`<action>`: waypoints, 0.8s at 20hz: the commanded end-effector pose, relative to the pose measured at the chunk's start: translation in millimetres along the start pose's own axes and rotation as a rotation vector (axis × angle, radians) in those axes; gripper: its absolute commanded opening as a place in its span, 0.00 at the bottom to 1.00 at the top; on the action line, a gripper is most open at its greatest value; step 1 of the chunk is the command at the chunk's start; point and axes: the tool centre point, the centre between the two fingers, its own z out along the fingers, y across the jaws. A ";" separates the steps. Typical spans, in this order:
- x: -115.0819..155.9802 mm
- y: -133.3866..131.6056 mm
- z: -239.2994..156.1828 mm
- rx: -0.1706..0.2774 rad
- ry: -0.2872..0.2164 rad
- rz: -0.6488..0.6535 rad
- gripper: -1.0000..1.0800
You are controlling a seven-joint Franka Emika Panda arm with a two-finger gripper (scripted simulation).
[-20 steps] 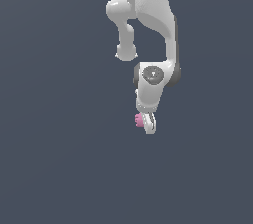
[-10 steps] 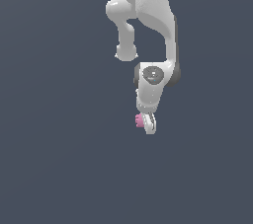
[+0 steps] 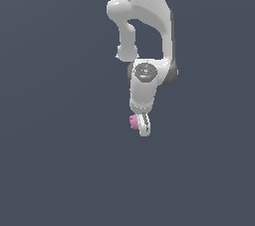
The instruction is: Pick up the object and move it to a goal position.
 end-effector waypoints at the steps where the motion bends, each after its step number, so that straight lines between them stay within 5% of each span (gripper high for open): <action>1: 19.1 -4.4 -13.3 0.000 0.000 0.001 0.00; 16: 150.5 -40.0 -105.9 -0.005 0.001 0.000 0.00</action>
